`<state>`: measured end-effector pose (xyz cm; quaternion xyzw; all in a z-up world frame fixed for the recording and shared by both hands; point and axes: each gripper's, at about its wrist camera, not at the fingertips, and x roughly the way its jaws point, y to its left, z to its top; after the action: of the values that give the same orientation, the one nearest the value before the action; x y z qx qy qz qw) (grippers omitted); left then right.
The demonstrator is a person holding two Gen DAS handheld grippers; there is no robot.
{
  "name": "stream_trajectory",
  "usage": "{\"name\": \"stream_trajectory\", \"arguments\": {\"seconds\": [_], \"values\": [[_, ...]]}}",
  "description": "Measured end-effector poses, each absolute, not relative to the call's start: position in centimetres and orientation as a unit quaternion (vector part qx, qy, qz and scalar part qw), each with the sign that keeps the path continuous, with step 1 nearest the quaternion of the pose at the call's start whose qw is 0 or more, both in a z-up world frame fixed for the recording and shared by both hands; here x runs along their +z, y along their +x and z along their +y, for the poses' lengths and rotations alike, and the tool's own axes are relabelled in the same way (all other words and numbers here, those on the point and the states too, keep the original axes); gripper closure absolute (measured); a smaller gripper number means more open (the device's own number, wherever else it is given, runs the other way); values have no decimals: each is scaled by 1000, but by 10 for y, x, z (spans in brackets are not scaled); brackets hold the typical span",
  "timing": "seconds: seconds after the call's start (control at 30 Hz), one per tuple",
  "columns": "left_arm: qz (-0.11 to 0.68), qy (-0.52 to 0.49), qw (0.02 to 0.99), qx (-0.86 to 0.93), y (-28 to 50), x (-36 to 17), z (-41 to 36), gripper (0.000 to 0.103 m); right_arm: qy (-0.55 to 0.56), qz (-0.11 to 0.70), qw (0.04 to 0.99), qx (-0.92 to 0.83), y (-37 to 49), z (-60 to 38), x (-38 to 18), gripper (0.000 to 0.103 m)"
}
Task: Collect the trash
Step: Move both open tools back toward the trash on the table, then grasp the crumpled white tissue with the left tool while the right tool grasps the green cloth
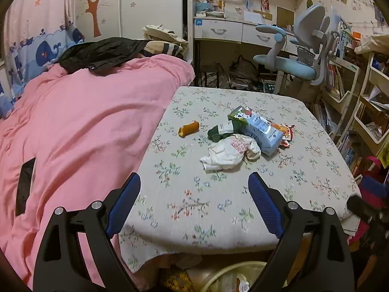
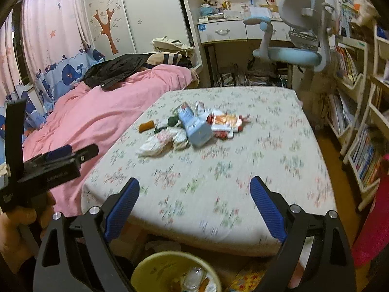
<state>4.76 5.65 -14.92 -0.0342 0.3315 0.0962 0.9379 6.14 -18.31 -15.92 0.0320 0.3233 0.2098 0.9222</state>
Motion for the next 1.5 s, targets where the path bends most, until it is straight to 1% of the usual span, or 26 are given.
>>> {"name": "stream_trajectory", "arguments": {"seconds": [0.17,0.53,0.67,0.87,0.93,0.97,1.0,1.03,1.07,1.1,1.13,1.17,1.2,1.27,1.4,1.5], "values": [[344,-44,933,92,70,-155,61,16,17,335,919,207,95,-184,-157,14],[385,-25,921,57,130,-180,45,16,-2,369,907,202,162,-178,-172,14],[400,-19,915,41,154,-190,38,16,-2,375,903,210,174,-172,-176,16],[423,-22,905,31,185,-206,38,17,-7,376,901,219,189,-162,-177,16],[430,-24,902,16,194,-211,37,19,-7,377,899,222,193,-159,-178,16],[434,-26,901,8,198,-213,36,23,-6,377,899,223,195,-157,-178,16],[443,-29,896,-6,204,-217,36,31,-5,377,899,224,196,-155,-178,16],[450,-35,892,-16,208,-220,36,36,-6,376,898,227,197,-153,-178,16],[461,-42,886,-28,213,-224,36,50,-7,376,898,228,198,-151,-178,16],[465,-42,884,-31,215,-227,37,68,-8,376,898,230,199,-150,-178,16],[467,-42,883,-34,216,-227,39,75,-8,376,897,231,199,-148,-178,16],[474,-55,877,-50,219,-227,42,92,-9,375,897,232,200,-146,-178,16],[478,-69,874,-60,219,-225,45,95,-10,375,897,233,201,-145,-178,17],[472,-71,876,-64,216,-215,49,97,-12,371,899,233,202,-143,-177,17],[443,-66,892,-50,200,-186,64,98,-15,343,906,246,195,-139,-168,17],[417,-94,904,-25,189,-165,90,98,-24,314,904,290,182,-128,-157,19]]}}
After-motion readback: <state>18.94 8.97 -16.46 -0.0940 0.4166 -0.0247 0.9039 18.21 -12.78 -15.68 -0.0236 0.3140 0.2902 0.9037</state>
